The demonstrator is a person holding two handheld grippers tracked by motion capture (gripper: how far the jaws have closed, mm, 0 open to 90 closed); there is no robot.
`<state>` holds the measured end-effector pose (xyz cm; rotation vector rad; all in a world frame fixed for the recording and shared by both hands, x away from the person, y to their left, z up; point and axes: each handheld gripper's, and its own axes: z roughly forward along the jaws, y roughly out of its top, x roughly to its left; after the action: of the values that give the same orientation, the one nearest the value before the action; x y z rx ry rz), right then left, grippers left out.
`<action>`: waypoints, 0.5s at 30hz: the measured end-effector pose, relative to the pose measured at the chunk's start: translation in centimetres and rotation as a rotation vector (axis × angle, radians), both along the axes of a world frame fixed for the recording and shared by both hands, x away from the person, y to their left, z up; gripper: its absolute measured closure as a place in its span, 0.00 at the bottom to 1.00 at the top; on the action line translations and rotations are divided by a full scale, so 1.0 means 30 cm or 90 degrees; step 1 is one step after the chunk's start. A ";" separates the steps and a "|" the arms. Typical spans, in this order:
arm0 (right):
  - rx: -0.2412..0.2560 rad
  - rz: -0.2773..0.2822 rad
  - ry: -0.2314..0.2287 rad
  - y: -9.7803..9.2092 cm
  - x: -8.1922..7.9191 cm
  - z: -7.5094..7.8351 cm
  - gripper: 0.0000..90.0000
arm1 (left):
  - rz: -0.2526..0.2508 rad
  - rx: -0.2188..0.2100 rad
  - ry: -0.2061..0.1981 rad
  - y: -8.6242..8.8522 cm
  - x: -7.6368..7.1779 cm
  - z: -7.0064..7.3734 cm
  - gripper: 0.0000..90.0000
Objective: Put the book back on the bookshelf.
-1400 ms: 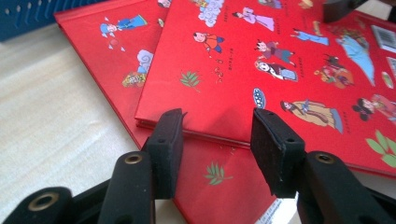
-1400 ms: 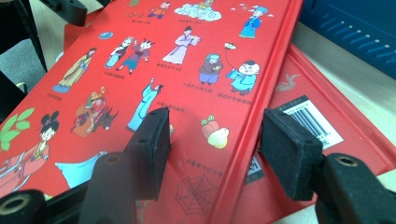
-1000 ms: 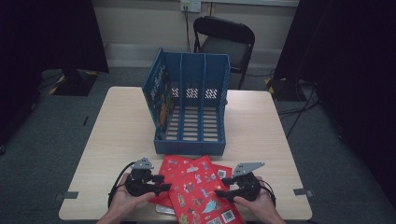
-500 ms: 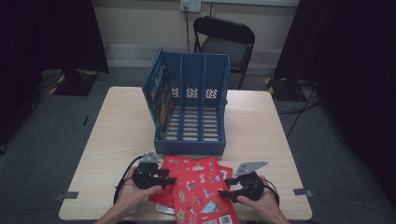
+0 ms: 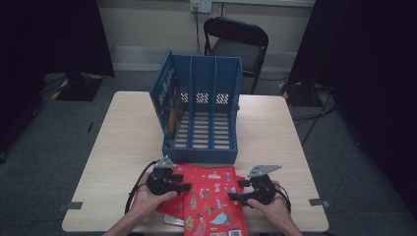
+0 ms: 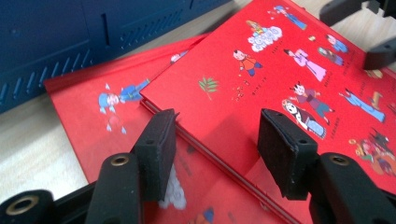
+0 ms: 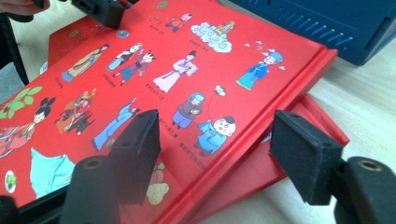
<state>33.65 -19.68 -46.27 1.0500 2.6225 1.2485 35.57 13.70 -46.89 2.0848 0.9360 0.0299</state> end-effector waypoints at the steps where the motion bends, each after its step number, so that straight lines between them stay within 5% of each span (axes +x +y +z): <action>1: -0.002 0.000 -0.003 0.000 -0.005 0.000 0.35 | -0.001 0.000 0.000 -0.004 0.007 0.000 0.52; 13: -0.002 -0.006 -0.006 -0.013 -0.028 -0.001 0.35 | -0.001 -0.024 -0.004 -0.012 0.043 -0.012 0.53; 15: -0.001 -0.006 -0.008 -0.013 -0.029 -0.002 0.35 | 0.010 -0.010 0.008 -0.011 0.034 -0.003 0.52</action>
<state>32.78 -20.08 -46.33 1.0498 2.6068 1.2459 36.60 13.39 -46.97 2.0649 0.9582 0.0172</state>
